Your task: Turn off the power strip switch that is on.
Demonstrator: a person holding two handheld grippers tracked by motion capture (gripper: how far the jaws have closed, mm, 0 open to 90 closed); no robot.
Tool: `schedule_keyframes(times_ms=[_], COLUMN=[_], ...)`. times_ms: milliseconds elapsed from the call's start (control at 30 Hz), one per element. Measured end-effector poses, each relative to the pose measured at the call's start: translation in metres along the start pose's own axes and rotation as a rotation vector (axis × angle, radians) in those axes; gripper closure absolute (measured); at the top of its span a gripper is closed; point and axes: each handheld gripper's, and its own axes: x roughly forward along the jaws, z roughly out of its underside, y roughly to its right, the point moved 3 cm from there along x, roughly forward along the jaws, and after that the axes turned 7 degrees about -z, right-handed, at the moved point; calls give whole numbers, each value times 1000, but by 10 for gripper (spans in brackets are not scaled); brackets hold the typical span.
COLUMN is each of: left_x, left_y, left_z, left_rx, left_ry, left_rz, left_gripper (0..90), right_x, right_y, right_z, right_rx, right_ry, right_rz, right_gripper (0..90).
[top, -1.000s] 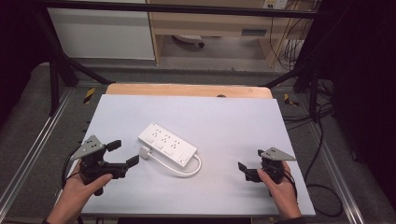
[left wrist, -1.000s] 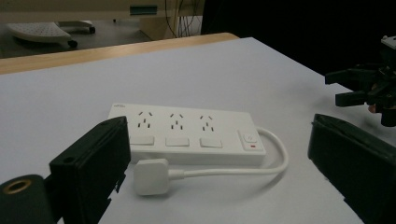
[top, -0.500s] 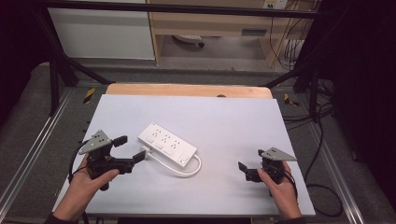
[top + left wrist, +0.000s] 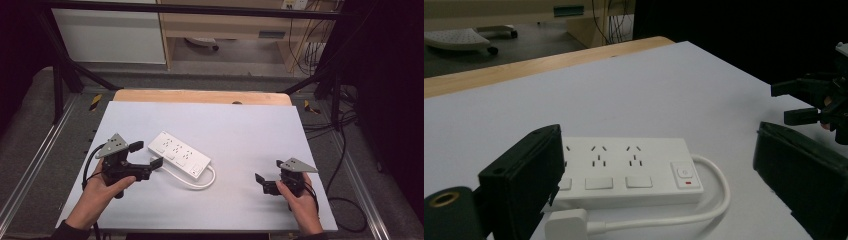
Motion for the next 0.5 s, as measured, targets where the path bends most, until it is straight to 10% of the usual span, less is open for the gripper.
schedule_keyframes(times_ms=[500], left_x=[10], left_y=[2], left_z=[-6], left_rx=[4], left_ry=[-7], left_rz=[2], left_gripper=[61], right_x=[0], right_y=[0], right_z=[0], right_rx=[0], right_ry=[0], right_rz=[0], right_gripper=[31])
